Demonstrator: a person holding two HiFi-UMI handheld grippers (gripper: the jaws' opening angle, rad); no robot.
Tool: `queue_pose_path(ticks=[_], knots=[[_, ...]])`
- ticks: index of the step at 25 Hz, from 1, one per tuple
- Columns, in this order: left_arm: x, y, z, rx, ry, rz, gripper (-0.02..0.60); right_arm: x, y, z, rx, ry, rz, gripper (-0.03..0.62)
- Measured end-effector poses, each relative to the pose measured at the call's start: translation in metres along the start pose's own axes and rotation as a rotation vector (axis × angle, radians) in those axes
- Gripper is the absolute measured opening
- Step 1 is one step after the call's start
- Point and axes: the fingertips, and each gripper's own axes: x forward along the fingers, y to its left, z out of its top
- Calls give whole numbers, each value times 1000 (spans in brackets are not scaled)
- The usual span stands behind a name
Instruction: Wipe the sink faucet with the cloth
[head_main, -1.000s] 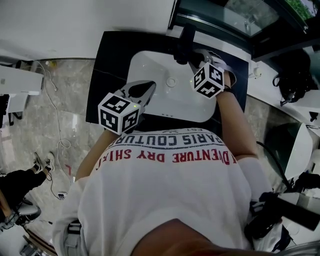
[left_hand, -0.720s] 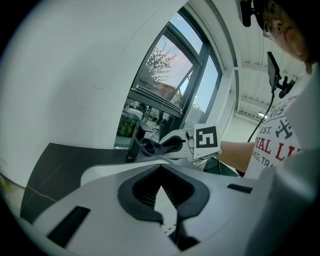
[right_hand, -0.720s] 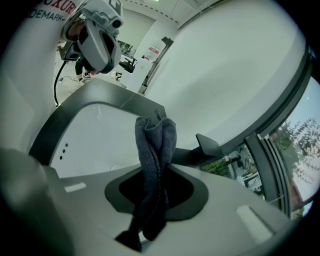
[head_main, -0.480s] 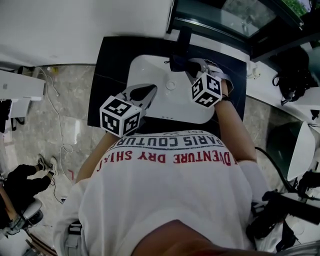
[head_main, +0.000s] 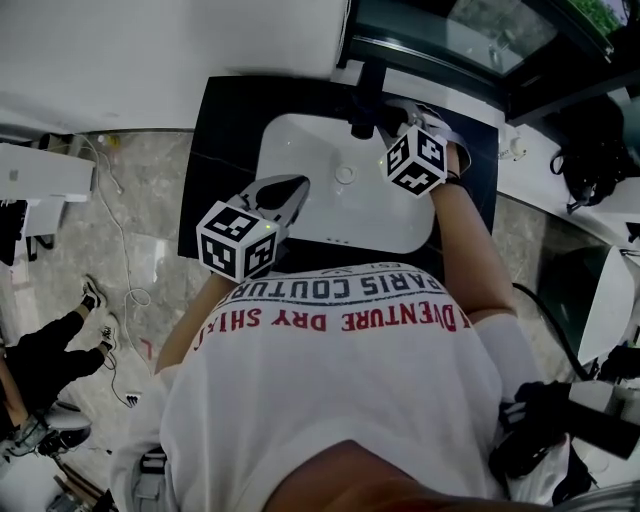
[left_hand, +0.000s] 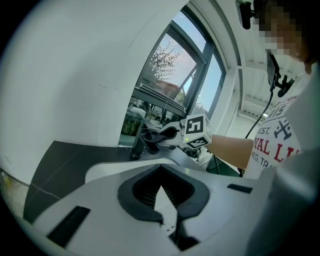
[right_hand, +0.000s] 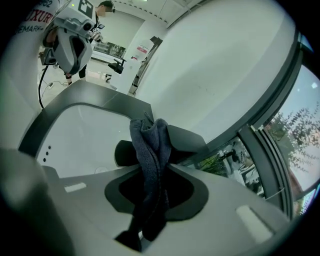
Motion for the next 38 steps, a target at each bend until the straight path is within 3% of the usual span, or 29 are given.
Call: queue_pose_path(ticks=[15,28,38], knots=[[15,8,-3,-19,19,16,2,21,-39,-5,157,-62,-24,67],[13,3,-4,-11,23,11,2,-2,-37,4,99,-134,-138,67],[17,-2,-8,-6,30,-12,2,-20,-7,1,120,-164,-140,67]])
